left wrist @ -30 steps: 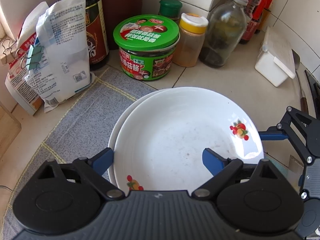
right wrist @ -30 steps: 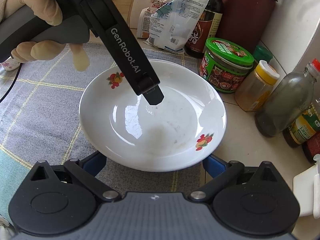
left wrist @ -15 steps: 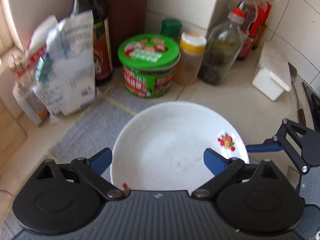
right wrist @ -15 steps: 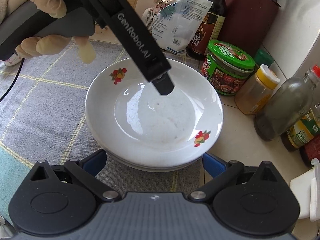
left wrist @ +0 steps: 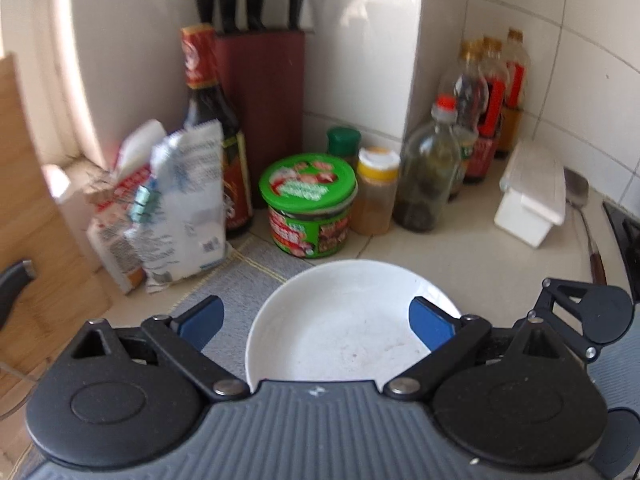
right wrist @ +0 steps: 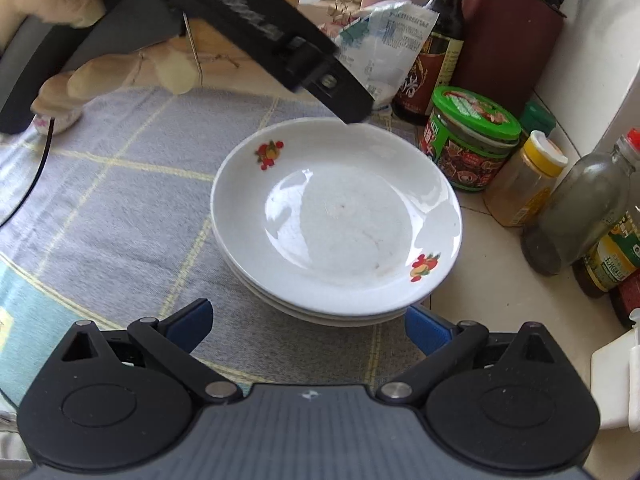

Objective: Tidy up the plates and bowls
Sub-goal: 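Open the left tool and pull it back from the stack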

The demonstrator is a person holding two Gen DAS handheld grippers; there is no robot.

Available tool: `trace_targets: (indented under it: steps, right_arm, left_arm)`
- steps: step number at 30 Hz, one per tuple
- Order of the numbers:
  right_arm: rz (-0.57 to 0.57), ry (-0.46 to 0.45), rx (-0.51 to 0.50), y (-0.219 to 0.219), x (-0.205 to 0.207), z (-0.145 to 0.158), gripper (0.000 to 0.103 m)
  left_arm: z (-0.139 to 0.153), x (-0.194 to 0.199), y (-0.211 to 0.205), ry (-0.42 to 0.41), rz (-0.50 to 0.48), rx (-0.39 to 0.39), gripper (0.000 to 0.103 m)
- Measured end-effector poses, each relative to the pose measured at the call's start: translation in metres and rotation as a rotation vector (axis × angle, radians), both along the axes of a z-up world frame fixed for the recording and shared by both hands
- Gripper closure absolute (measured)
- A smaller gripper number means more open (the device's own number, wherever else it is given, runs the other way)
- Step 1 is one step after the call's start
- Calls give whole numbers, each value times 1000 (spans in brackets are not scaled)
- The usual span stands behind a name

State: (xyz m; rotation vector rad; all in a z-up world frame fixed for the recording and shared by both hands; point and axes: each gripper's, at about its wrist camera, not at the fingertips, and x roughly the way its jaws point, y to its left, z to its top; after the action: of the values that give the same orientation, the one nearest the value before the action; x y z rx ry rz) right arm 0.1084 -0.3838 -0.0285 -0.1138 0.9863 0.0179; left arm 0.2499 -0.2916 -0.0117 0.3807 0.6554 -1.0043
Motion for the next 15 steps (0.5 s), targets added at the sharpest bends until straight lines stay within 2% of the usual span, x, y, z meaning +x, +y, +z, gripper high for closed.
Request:
trace_targets:
  steps: [5, 9, 15]
  right_arm:
    - [12, -83, 38, -1, -5, 15, 0]
    - [16, -163, 110, -6, -6, 24, 0]
    - [90, -186, 207, 3, -1, 18, 0]
  left_arm:
    - [24, -26, 34, -70, 116, -66, 2]
    - [32, -50, 66, -85, 233, -106, 2]
    - [29, -89, 115, -126, 435, -82, 2]
